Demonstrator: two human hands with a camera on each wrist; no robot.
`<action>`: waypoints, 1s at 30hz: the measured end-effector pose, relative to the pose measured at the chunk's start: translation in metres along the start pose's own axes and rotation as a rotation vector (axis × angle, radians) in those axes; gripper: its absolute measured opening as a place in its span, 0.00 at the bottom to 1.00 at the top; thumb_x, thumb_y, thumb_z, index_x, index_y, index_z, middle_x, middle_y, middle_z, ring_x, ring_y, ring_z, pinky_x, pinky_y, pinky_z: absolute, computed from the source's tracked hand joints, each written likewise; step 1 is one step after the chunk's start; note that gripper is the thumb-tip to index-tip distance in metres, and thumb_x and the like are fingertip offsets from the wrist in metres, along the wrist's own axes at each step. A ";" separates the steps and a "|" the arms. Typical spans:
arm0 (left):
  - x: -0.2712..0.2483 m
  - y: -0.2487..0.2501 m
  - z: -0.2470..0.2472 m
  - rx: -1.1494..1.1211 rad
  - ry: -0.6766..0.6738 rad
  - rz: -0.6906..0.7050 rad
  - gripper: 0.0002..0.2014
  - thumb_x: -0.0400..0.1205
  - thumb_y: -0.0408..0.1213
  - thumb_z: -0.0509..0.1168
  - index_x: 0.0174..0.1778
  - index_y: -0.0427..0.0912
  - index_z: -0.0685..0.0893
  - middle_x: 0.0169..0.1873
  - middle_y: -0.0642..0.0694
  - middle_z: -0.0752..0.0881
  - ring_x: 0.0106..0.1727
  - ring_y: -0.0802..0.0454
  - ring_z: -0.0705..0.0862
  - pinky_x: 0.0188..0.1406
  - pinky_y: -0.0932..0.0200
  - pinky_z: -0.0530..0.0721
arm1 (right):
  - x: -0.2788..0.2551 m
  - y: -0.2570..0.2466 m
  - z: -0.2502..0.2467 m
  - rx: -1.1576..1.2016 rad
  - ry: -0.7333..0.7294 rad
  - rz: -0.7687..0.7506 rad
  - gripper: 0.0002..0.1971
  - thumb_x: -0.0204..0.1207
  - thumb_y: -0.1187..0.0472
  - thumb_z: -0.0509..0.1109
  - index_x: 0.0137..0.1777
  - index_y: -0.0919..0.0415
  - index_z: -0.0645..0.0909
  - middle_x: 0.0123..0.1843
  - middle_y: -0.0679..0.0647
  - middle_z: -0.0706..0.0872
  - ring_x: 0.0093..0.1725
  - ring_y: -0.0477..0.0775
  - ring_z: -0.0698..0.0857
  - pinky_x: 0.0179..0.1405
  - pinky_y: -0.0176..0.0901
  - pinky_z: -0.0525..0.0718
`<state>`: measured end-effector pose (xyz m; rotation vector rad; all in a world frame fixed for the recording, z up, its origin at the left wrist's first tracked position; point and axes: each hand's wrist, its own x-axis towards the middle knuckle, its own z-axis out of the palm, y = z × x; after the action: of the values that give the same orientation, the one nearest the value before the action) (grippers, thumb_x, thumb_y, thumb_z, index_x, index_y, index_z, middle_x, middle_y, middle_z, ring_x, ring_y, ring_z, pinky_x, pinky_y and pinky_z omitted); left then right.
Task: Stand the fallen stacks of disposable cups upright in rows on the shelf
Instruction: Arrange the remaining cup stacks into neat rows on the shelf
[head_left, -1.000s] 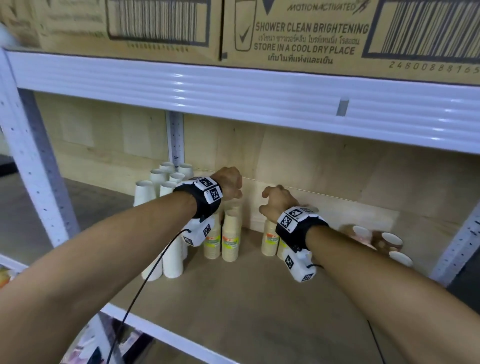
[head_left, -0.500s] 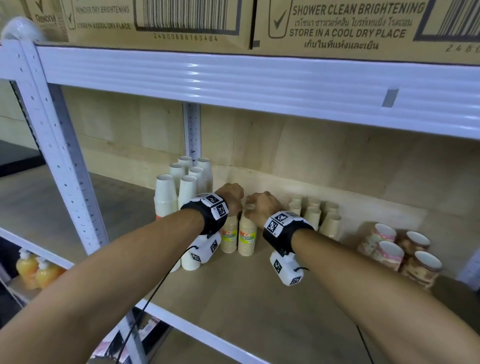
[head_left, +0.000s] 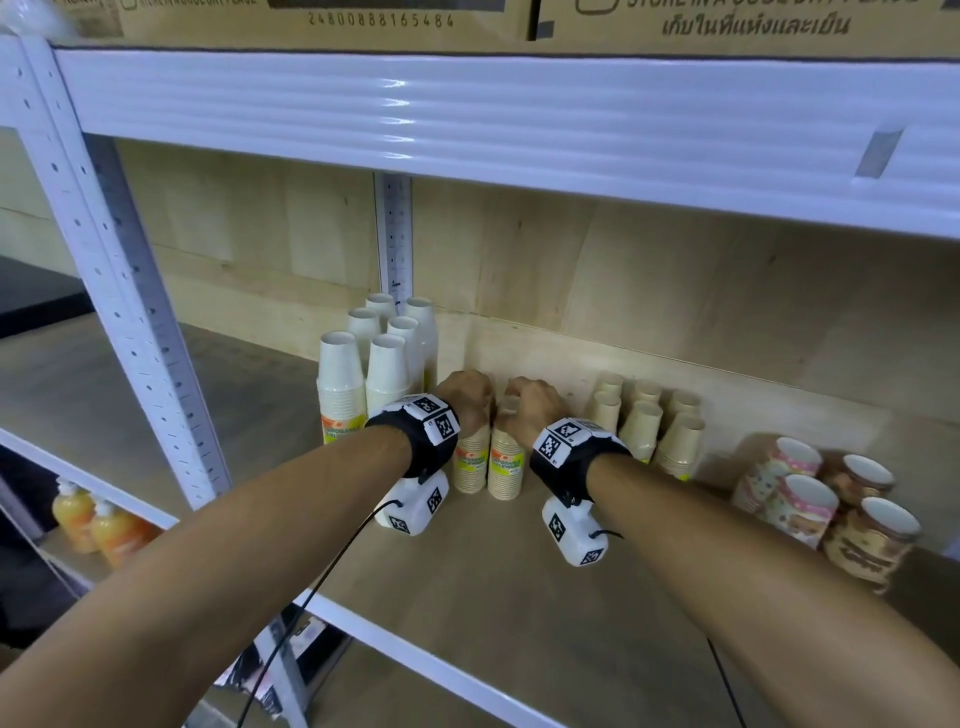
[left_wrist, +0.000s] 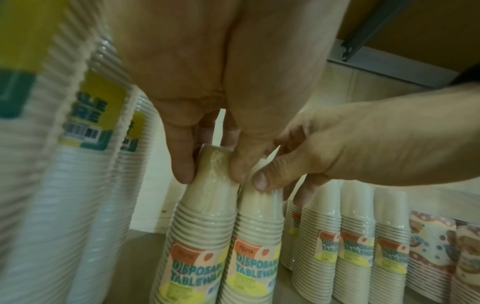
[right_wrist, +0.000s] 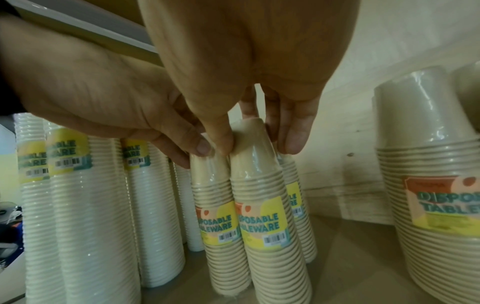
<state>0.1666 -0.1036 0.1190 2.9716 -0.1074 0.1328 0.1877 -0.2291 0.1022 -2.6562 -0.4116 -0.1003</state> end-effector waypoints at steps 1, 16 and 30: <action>-0.001 -0.001 0.000 -0.008 -0.005 -0.003 0.11 0.83 0.31 0.64 0.59 0.32 0.84 0.59 0.37 0.86 0.59 0.41 0.85 0.53 0.54 0.82 | -0.001 0.000 0.000 0.012 0.002 -0.001 0.24 0.71 0.56 0.76 0.68 0.59 0.79 0.66 0.58 0.83 0.62 0.61 0.84 0.53 0.45 0.82; -0.023 0.018 -0.022 -0.228 -0.042 -0.006 0.13 0.78 0.32 0.72 0.59 0.36 0.85 0.57 0.43 0.86 0.58 0.44 0.84 0.49 0.55 0.83 | -0.028 0.011 -0.021 0.036 0.034 0.033 0.22 0.73 0.61 0.77 0.66 0.63 0.78 0.65 0.59 0.83 0.64 0.60 0.81 0.56 0.47 0.82; -0.015 0.091 -0.027 -0.293 -0.064 0.110 0.22 0.79 0.36 0.73 0.70 0.40 0.82 0.68 0.41 0.82 0.66 0.44 0.82 0.52 0.63 0.76 | -0.069 0.062 -0.076 -0.016 0.084 0.196 0.23 0.70 0.57 0.76 0.65 0.61 0.78 0.63 0.57 0.85 0.61 0.59 0.84 0.58 0.50 0.85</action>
<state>0.1428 -0.1876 0.1585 2.6781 -0.2743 0.0312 0.1409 -0.3344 0.1350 -2.6810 -0.1231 -0.1544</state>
